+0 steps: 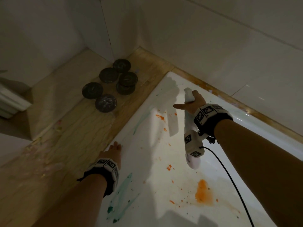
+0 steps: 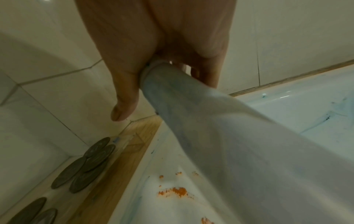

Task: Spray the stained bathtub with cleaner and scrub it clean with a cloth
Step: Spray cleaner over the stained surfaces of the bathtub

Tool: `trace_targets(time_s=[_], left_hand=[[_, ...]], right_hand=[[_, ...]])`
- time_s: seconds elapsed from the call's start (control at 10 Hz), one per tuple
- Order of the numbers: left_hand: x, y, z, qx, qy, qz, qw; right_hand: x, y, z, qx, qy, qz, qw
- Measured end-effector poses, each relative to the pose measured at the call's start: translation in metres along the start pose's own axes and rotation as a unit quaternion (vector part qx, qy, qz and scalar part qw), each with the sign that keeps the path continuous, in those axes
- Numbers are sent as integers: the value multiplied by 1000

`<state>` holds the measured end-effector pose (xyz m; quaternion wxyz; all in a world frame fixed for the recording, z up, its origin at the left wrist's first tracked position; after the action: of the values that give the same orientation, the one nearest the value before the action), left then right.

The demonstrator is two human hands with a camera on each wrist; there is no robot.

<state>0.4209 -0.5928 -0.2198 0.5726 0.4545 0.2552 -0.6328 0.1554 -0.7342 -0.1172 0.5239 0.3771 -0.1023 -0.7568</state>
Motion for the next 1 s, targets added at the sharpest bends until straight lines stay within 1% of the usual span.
trace_targets(time_s=[0.1,0.2,0.3,0.4,0.5,0.6,0.7,0.8,0.9,1.0], left_hand=[[-2,1,3,-21,6,3,1000],[-2,-2,4,-42,-64,8,997],[-3,-6,4,-52,-99,20,994],[-5,-6,4,-54,-90,20,994],[-4,-6,6,-64,-81,25,994],[-3,-4,9,-39,-3,13,999],[-3,-3,11,-39,26,6,999],[-3,-2,9,-46,35,3,998],[-4,-2,9,-43,31,4,999],[-4,-3,10,-37,25,1,999]], right_hand=[[2,-1,0,-14,4,-17,1000],[1,-2,0,-23,5,-18,1000],[1,-3,-3,-24,13,2,1000],[1,-2,-4,-19,3,-13,1000],[0,-1,-4,-22,23,1,999],[-2,-3,-10,-23,21,4,1000],[-5,-4,-17,-18,33,-11,999],[-8,-5,-23,-34,79,-1,996],[-8,-9,-29,-49,76,-2,996],[-11,-12,-35,-66,93,2,993]])
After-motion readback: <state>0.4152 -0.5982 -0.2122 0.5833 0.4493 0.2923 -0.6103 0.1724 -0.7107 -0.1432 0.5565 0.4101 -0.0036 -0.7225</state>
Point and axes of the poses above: each hand's wrist, its own x-axis towards the middle knuckle, its own z-axis out of the back of the hand, y = z × x, the point moved 1 cm from there along x, towards the middle knuckle, and after that the axes turned 4 degrees about x, right-handed, at the moved point
